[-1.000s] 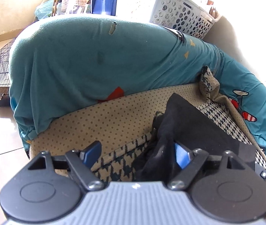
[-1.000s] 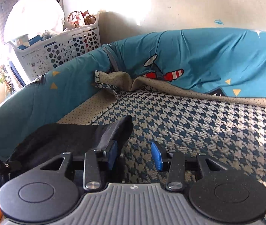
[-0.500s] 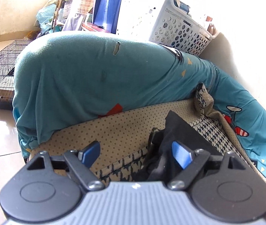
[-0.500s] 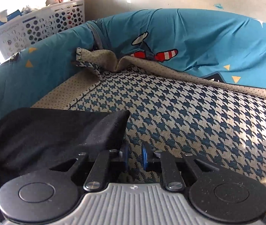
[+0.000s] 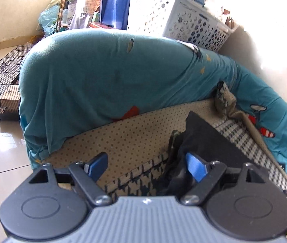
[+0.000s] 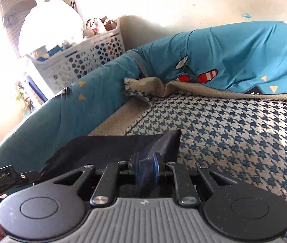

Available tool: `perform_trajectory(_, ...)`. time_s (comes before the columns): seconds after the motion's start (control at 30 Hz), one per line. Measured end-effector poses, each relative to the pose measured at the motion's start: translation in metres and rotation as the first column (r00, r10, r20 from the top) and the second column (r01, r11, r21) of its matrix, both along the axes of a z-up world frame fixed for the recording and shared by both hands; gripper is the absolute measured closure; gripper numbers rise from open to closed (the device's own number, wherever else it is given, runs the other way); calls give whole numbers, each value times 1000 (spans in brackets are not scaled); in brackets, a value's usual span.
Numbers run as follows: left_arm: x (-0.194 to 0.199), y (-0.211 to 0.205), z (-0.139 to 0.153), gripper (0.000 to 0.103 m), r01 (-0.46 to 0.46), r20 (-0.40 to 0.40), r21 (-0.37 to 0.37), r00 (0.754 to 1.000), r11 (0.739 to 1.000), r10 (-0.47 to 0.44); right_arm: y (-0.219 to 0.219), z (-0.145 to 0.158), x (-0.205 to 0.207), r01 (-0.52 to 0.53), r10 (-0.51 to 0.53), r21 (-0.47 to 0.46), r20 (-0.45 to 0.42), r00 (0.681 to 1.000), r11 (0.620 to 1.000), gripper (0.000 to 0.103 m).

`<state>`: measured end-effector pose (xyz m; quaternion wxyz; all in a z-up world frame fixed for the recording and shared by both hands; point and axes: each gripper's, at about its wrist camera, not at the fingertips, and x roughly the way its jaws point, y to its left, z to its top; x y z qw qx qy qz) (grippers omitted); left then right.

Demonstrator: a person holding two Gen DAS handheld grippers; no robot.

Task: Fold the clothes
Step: 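Lower the black shirt onto the green-striped garment with both grippers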

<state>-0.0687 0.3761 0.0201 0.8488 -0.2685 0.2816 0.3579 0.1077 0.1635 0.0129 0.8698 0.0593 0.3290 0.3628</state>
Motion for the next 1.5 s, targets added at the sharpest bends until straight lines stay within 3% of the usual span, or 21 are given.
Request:
perform_trajectory(0.1, 2, 5, -9, 18, -15, -52, -6, 999, 1000, 15, 20, -18, 5, 14, -16, -80, -25, 1000, 997, 87)
perform_trajectory(0.3, 6, 6, -21, 16, -25, -109, -27, 994, 999, 21, 44, -25, -3, 17, -5, -200, 62, 998, 980, 87)
perform_trajectory(0.43, 3, 5, -20, 16, -37, -110, -27, 993, 999, 34, 33, -19, -1, 30, -23, -160, 49, 999, 987, 87)
perform_trajectory(0.6, 4, -14, -3, 17, 2, -112, 117, 994, 993, 11, 5, -5, -21, 12, -8, -89, 41, 999, 996, 87)
perform_trajectory(0.77, -4, -24, 9, 17, 17, -67, 152, 998, 988, -7, -9, 0, -46, -30, 32, -66, 28, 999, 997, 87)
perform_trajectory(0.9, -5, -33, 15, 16, 46, -75, 190, 997, 981, -32, -12, -1, -66, -73, 74, -68, 24, 997, 995, 87)
perform_trajectory(1.07, 5, -30, 1, 13, 108, -128, 80, 987, 991, -97, -2, -20, -73, -73, 76, -152, 14, 997, 986, 87)
perform_trajectory(1.2, 5, -30, -4, 12, 106, -125, 66, 987, 992, -98, 9, -31, -59, -22, 21, -198, -8, 1000, 980, 87)
perform_trajectory(1.5, 9, -28, -11, 11, 107, -130, 38, 986, 993, -102, -44, -29, -64, 46, -39, 36, -181, 983, 998, 79)
